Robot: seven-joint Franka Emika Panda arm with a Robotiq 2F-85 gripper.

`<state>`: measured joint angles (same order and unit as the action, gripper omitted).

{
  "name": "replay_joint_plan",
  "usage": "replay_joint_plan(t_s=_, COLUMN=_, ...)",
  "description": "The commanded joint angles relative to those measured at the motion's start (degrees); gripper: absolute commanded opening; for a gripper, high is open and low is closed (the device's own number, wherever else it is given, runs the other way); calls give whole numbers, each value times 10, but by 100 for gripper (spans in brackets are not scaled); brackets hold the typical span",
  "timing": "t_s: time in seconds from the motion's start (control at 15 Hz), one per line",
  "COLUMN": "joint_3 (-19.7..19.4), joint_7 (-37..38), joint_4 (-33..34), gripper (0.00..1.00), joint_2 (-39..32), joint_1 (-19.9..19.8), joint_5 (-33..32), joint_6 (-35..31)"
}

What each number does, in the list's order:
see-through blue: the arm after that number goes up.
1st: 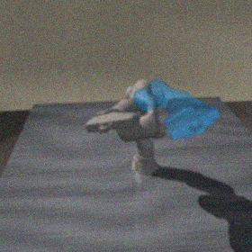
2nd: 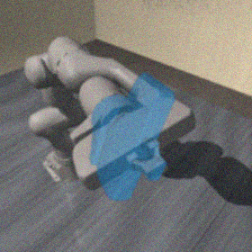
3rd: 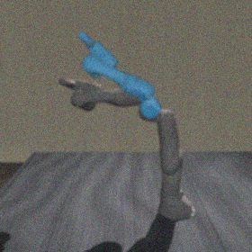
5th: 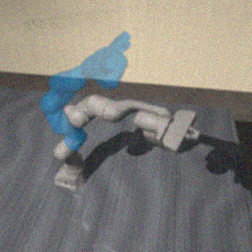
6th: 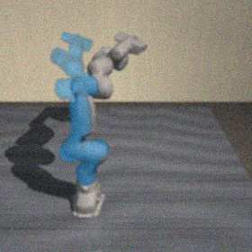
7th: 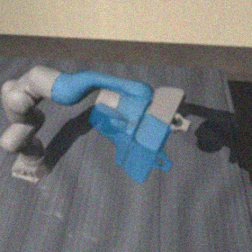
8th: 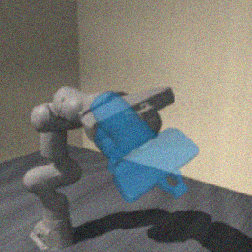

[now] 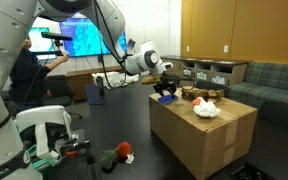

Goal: Swap the things on the box with the things on the table

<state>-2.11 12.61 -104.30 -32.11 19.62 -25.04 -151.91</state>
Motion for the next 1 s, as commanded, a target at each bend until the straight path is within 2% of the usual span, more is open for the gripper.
replay_joint_plan(t_s=0.0, joint_3=-19, joint_7=23, joint_4=7, gripper=100, joint_2=7, joint_1=12, joint_5=-8, joint_6=-10)
replay_joint_plan(t_s=0.2, joint_3=-28, joint_7=35, joint_4=-8, gripper=100, joint_2=37, joint_1=13, joint_5=-11, joint_6=-13)
replay_joint_plan(t_s=0.47, joint_3=-18, joint_7=11, joint_4=-54, gripper=100, joint_2=124, joint_1=-1, joint_5=-7, joint_6=29)
replay_joint_plan(t_s=0.93, joint_3=20, joint_7=-25, joint_4=-170, gripper=100, joint_2=324, joint_1=-54, joint_5=3, joint_6=203)
